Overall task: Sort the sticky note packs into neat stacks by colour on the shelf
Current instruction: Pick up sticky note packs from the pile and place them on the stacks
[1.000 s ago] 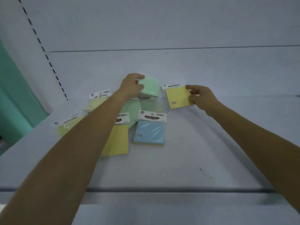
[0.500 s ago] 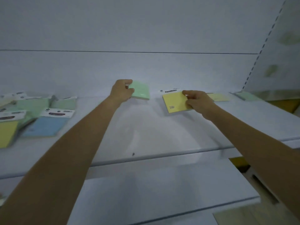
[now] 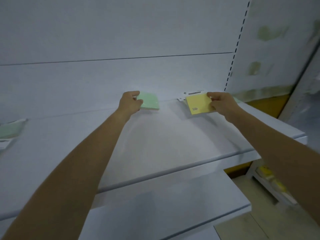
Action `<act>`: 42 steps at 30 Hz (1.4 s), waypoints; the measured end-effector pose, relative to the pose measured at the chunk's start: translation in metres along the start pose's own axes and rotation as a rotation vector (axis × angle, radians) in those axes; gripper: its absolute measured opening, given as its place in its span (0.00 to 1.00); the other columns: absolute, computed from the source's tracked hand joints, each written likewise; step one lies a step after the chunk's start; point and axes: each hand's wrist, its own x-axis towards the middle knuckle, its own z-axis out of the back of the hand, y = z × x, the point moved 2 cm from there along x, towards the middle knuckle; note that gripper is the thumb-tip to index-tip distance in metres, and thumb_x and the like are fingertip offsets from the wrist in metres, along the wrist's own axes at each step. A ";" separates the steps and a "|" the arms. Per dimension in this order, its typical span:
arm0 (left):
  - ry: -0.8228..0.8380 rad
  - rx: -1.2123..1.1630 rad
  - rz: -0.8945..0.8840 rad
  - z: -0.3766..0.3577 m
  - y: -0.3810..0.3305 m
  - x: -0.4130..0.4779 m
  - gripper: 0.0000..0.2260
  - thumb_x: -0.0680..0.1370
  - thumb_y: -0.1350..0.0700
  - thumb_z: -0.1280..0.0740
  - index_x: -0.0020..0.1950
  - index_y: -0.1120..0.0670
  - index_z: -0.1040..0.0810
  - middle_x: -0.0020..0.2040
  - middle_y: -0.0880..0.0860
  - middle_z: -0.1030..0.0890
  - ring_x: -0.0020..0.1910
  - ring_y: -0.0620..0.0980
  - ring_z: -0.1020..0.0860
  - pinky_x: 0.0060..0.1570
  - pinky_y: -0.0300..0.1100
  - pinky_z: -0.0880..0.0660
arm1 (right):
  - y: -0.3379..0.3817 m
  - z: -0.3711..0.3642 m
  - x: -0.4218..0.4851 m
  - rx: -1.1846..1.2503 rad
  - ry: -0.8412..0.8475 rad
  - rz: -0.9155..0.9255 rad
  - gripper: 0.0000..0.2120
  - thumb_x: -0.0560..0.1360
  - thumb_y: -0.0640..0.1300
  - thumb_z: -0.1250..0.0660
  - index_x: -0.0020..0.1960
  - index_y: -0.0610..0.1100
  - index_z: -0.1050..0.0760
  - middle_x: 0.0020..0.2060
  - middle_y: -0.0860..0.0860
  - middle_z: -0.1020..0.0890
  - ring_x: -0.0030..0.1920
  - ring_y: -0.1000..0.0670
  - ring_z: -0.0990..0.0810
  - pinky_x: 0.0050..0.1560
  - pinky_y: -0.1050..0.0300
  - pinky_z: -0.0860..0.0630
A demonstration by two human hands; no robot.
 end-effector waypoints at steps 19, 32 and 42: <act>-0.139 0.014 0.079 -0.052 0.016 0.019 0.20 0.75 0.65 0.36 0.68 0.60 0.30 0.52 0.59 0.25 0.49 0.53 0.25 0.53 0.51 0.23 | -0.029 -0.027 0.091 -0.314 0.140 0.093 0.18 0.75 0.35 0.44 0.63 0.42 0.27 0.63 0.43 0.24 0.66 0.41 0.28 0.63 0.55 0.33; -0.146 0.008 0.096 -0.056 0.026 0.020 0.19 0.74 0.62 0.33 0.66 0.58 0.27 0.60 0.63 0.23 0.60 0.60 0.23 0.63 0.55 0.27 | -0.044 -0.021 0.080 -0.254 0.195 0.206 0.20 0.78 0.47 0.42 0.69 0.43 0.33 0.65 0.42 0.27 0.64 0.44 0.28 0.64 0.55 0.35; -0.097 -0.173 -0.029 -0.086 -0.038 0.025 0.18 0.75 0.64 0.35 0.65 0.59 0.28 0.42 0.52 0.26 0.46 0.51 0.25 0.31 0.28 0.24 | -0.011 -0.018 0.074 0.041 0.224 0.304 0.18 0.75 0.46 0.35 0.64 0.47 0.28 0.50 0.48 0.22 0.47 0.51 0.24 0.53 0.59 0.29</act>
